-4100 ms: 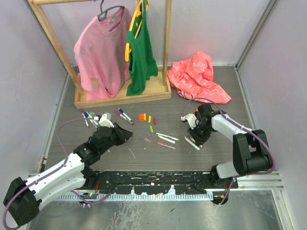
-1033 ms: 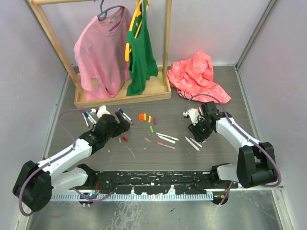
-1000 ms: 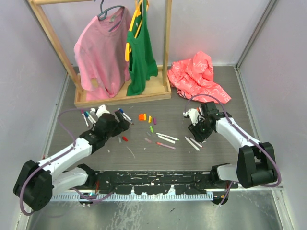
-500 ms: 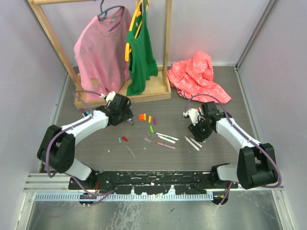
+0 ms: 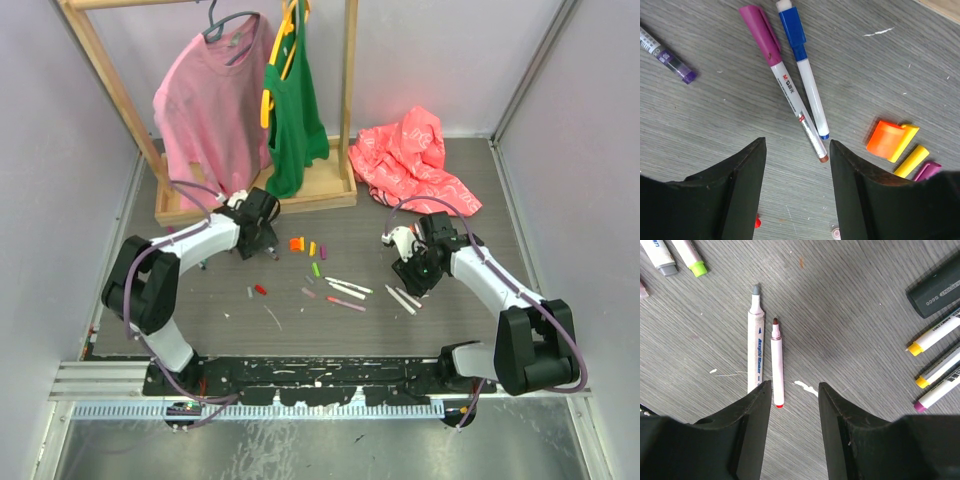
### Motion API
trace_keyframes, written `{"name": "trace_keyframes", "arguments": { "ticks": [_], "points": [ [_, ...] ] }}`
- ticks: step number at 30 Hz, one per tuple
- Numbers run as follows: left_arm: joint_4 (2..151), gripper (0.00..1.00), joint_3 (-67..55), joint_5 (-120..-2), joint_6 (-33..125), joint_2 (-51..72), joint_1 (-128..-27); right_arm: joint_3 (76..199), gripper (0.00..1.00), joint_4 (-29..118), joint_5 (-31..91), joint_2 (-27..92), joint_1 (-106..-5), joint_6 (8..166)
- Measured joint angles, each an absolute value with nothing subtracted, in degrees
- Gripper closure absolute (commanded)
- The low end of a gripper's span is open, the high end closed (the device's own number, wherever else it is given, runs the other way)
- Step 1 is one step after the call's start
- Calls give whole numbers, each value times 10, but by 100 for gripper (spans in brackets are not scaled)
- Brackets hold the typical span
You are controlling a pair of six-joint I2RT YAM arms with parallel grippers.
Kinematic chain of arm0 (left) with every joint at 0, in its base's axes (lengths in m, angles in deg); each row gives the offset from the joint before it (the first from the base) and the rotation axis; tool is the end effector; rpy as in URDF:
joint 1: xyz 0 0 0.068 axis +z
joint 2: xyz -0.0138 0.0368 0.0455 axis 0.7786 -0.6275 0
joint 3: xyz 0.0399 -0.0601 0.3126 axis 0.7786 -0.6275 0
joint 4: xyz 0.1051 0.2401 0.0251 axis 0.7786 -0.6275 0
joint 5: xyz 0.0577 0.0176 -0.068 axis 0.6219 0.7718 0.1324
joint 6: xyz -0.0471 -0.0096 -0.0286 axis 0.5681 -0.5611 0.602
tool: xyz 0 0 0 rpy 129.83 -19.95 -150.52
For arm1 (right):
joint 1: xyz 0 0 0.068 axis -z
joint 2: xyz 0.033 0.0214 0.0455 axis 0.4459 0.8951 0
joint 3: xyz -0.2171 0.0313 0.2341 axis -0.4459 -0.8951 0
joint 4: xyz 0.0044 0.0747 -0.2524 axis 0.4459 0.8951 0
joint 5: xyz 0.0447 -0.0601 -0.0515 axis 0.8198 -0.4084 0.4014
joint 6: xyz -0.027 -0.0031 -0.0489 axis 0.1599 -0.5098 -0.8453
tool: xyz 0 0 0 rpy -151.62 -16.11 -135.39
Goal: Open the pen caps
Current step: Pick up the pen from the center of the board.
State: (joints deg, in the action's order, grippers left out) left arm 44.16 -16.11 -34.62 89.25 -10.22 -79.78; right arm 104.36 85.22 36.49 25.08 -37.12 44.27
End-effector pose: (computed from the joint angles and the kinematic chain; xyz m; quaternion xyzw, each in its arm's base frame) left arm 0.3035 -0.1522 0.2353 -0.2484 0.9316 -0.0302 0.2639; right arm 0.2018 0.0474 0.2319 -0.4032 0.8944 0.0830 0.1752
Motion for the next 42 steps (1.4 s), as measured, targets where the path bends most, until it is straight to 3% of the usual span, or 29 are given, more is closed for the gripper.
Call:
{"name": "trace_keyframes", "arguments": {
  "ticks": [33,36,39,42],
  "points": [
    [373,54,-85,-405,880,-195,-764,1044,50,857,369,245,-371,441],
    [364,61,-75,-408,879,-203,-762,1044,50,857,370,245,-371,441],
    [359,80,-75,-409,879,-204,-761,1044,50,858,371,244,-371,441],
    [357,88,-75,-414,878,-204,-760,1044,50,859,372,244,-371,441]
  ]
}}
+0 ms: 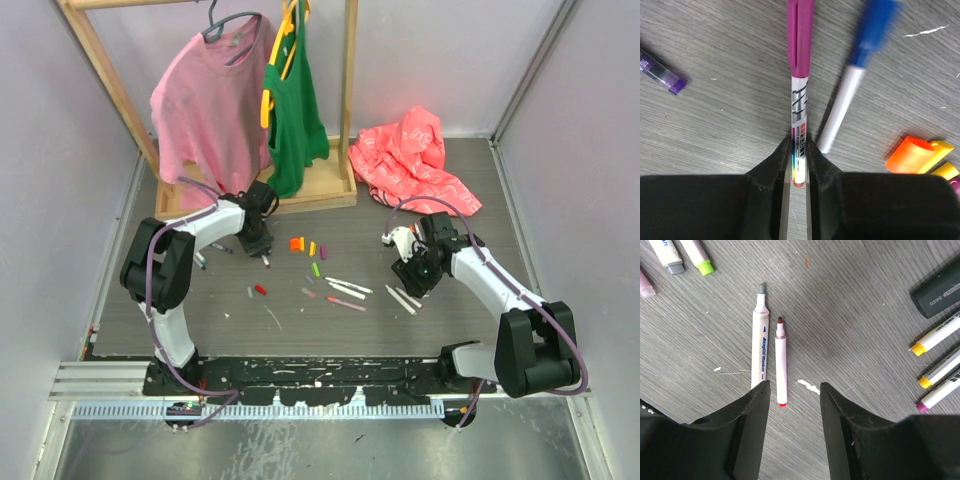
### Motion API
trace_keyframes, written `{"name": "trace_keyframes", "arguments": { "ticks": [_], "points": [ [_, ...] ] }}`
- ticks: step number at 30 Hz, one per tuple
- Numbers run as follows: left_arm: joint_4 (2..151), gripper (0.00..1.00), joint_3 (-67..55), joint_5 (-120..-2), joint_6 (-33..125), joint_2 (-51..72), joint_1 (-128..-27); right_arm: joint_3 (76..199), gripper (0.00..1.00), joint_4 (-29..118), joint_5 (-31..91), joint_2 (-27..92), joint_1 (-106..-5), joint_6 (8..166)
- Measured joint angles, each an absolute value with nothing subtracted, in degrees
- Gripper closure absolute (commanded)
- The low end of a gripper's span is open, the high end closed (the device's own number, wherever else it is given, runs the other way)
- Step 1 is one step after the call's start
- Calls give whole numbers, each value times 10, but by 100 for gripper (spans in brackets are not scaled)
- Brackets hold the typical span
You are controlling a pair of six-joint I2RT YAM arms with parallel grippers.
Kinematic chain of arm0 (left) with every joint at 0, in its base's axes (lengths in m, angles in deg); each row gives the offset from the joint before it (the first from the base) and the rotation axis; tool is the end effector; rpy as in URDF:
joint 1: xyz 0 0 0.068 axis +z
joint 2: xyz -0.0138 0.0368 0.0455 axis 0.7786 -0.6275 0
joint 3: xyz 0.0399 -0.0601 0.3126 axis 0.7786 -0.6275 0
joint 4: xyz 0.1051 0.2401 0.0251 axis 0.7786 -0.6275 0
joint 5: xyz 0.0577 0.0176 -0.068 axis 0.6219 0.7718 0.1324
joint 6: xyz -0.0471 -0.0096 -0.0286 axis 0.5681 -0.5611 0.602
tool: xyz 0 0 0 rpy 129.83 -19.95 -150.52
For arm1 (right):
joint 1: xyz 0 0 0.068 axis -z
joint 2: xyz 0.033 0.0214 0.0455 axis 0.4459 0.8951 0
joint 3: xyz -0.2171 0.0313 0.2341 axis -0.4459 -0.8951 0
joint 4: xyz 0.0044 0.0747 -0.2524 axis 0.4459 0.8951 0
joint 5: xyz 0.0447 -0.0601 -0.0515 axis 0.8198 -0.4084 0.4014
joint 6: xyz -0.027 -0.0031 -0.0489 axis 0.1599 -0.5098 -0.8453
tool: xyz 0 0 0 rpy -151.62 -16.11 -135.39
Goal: Open the pen caps
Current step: Pick up the pen from the center of the board.
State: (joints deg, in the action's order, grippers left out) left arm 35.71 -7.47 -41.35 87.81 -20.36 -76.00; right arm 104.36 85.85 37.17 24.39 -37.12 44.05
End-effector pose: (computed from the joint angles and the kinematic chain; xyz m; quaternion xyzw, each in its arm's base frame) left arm 0.3421 -0.1503 0.2105 -0.2523 0.9534 -0.0088 0.1653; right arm 0.1991 0.0473 0.2338 -0.4055 0.8925 0.0882 0.1770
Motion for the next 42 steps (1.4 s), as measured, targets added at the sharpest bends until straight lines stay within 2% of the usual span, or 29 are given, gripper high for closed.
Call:
{"name": "trace_keyframes", "arguments": {
  "ticks": [9,18,23,28,35,42],
  "points": [
    [353,100,-87,-424,873,-194,-756,1044,49,859,373,244,-371,440],
    [354,100,-152,-439,858,-125,-755,1044,49,859,373,243,-371,441],
    [394,100,-209,-467,841,-38,-754,1044,45,860,376,234,-371,440],
    [492,100,-301,-529,822,82,-754,1044,43,860,385,211,-371,440],
    [730,100,-472,-659,820,257,-757,1073,41,863,411,179,-371,448],
    [913,100,-530,-688,813,366,-842,1180,41,844,550,141,-371,496]
  ]
}}
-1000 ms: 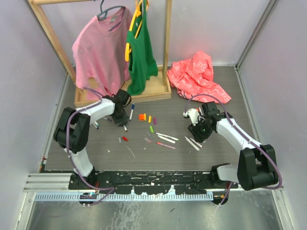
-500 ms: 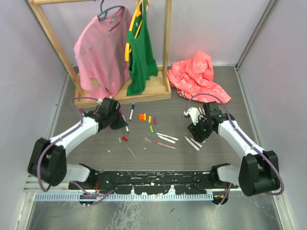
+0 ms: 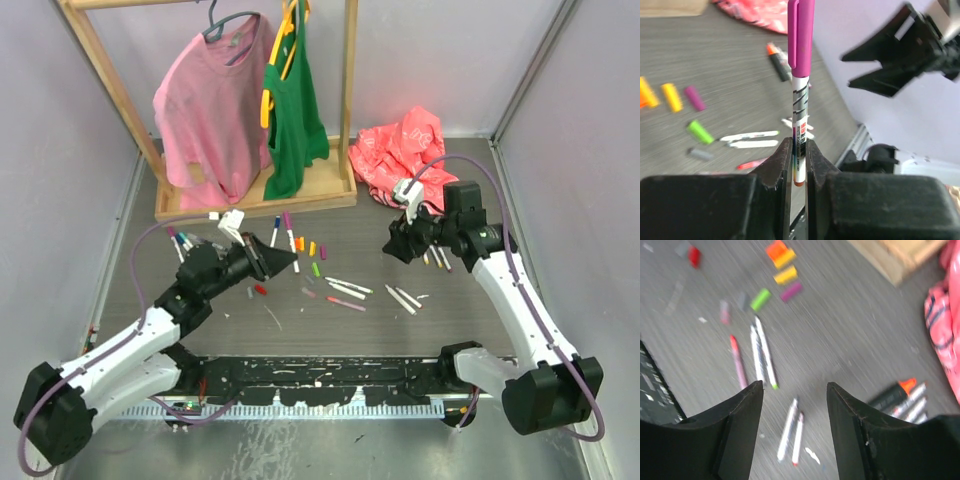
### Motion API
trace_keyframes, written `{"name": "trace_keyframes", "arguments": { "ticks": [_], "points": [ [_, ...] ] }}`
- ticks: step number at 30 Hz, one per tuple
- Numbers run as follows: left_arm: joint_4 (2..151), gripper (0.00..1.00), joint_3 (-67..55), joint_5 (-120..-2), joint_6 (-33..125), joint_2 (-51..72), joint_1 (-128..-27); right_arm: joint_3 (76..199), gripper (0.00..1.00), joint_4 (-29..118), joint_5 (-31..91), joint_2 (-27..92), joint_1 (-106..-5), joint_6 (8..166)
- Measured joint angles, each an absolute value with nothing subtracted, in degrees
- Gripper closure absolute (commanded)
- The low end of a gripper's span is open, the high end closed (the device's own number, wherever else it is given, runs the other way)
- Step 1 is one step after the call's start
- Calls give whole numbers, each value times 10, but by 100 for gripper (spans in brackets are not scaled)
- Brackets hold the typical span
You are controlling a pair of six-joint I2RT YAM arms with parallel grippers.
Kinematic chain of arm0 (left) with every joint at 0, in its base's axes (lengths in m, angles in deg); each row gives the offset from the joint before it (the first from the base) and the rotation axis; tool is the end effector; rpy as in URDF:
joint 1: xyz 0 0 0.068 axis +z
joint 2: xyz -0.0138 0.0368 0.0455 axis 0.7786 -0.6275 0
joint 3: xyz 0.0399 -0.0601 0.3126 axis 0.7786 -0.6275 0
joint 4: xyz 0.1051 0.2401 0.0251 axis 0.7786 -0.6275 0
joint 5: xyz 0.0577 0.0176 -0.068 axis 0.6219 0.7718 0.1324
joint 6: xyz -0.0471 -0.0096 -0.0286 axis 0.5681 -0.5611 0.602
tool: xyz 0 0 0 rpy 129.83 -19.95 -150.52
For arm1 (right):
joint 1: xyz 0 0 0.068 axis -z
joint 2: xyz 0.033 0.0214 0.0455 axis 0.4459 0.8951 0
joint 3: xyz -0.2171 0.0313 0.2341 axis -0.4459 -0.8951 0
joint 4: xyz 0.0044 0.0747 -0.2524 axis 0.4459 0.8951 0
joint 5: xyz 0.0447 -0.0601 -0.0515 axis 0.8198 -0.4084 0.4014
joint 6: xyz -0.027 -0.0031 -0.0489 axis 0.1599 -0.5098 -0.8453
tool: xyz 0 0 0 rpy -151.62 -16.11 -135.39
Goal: Open the pen caps
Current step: Pick up the pen from the center of the board.
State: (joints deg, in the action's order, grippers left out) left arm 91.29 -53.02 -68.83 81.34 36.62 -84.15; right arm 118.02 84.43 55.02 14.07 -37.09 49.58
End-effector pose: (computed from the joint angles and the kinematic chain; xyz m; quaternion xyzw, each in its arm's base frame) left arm 0.1416 -0.1049 0.2896 0.0051 0.7501 -0.4991 0.4339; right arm 0.1926 0.0572 0.3459 -0.4089 0.8004 0.1946 0.3928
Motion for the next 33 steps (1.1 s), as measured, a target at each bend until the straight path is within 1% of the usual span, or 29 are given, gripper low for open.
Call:
{"name": "trace_keyframes", "arguments": {
  "ticks": [6,12,15,20,26,33],
  "points": [
    [1011,100,-533,-617,756,371,-990,1191,40,778,712,131,-369,564],
    [1077,100,-525,-525,683,289,-1096,1134,39,690,843,113,-334,654],
    [1111,100,-518,-490,660,244,-1113,1110,39,625,905,107,-320,721],
    [1162,100,-487,-448,635,185,-1131,1057,39,490,967,102,-317,850],
    [1224,100,-461,-421,617,147,-1161,1044,39,412,992,101,-318,932],
    [1256,100,-443,-406,607,105,-1180,1028,39,350,995,94,-318,989]
  ]
}}
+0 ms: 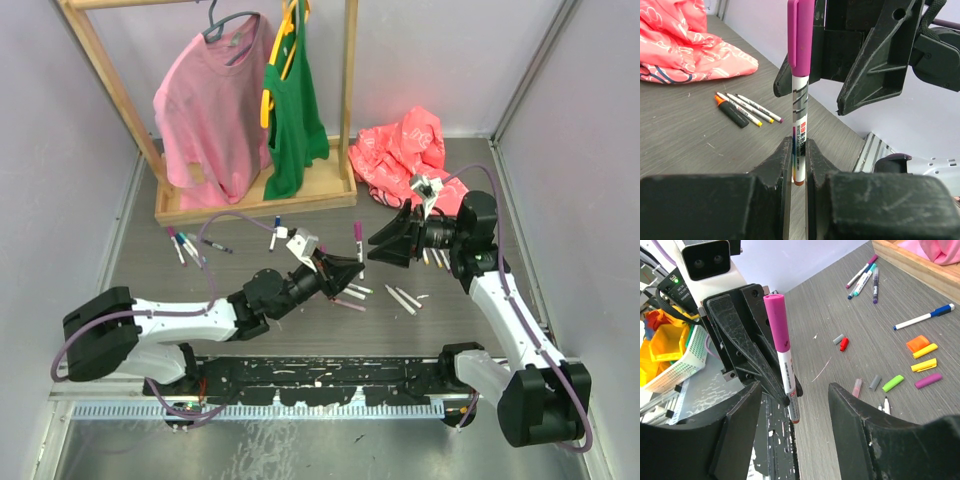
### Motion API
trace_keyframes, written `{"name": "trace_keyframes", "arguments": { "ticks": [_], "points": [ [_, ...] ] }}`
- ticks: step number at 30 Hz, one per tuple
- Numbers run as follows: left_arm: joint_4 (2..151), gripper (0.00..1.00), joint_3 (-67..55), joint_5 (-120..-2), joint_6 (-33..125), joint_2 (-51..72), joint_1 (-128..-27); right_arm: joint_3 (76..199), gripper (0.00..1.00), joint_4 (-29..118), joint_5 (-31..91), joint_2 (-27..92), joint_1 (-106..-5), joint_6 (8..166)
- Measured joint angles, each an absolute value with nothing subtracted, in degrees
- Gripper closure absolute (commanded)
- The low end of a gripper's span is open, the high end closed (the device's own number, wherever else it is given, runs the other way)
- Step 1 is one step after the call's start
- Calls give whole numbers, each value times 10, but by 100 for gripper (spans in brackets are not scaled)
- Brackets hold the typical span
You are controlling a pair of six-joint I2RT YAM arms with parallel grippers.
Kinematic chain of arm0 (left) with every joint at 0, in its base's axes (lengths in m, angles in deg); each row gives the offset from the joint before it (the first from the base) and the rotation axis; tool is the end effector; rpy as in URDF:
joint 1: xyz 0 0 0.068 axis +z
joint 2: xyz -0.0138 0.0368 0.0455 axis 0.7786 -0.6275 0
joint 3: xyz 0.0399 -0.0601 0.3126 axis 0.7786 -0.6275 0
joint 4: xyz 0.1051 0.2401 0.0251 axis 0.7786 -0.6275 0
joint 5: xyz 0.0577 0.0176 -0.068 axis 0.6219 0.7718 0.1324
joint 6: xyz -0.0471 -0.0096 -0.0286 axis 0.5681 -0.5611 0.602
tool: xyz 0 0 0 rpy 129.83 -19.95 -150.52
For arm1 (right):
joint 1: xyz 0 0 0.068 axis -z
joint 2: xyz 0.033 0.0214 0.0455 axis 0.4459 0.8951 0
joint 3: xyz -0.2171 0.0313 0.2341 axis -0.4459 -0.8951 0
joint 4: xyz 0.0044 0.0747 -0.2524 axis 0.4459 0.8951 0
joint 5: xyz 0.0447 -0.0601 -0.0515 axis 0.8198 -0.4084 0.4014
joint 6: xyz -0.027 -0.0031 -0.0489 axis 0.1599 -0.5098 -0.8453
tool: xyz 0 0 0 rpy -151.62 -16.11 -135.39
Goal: Open the pen caps
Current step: Pick up the pen from the center of the board.
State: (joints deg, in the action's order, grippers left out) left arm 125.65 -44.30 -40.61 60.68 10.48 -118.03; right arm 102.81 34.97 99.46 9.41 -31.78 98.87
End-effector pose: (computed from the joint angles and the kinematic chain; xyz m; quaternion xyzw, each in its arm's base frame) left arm 0.1157 -0.2508 0.3153 0.1509 0.6301 -0.5026 0.5724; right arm 0.1842 0.0549 0.3528 -0.3352 0.6351 0.5659 0.4051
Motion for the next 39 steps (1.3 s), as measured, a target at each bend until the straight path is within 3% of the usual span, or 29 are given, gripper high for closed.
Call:
{"name": "trace_keyframes", "arguments": {
  "ticks": [10,16,25,31,34,39],
  "points": [
    [1277,100,-413,-389,607,63,-1197,995,46,285,989,94,-328,1044],
    [1287,100,-406,-378,607,51,-1203,993,67,274,983,94,-331,1049],
    [1290,100,-398,-358,609,32,-1207,985,74,267,981,93,-339,1054],
    [1289,98,-392,-354,615,30,-1208,985,96,264,975,93,-341,1035],
    [1283,83,-392,-352,620,30,-1208,985,99,274,974,91,-342,1014],
    [1266,44,-391,-351,624,33,-1209,987,99,315,972,89,-343,983]
  ]
}}
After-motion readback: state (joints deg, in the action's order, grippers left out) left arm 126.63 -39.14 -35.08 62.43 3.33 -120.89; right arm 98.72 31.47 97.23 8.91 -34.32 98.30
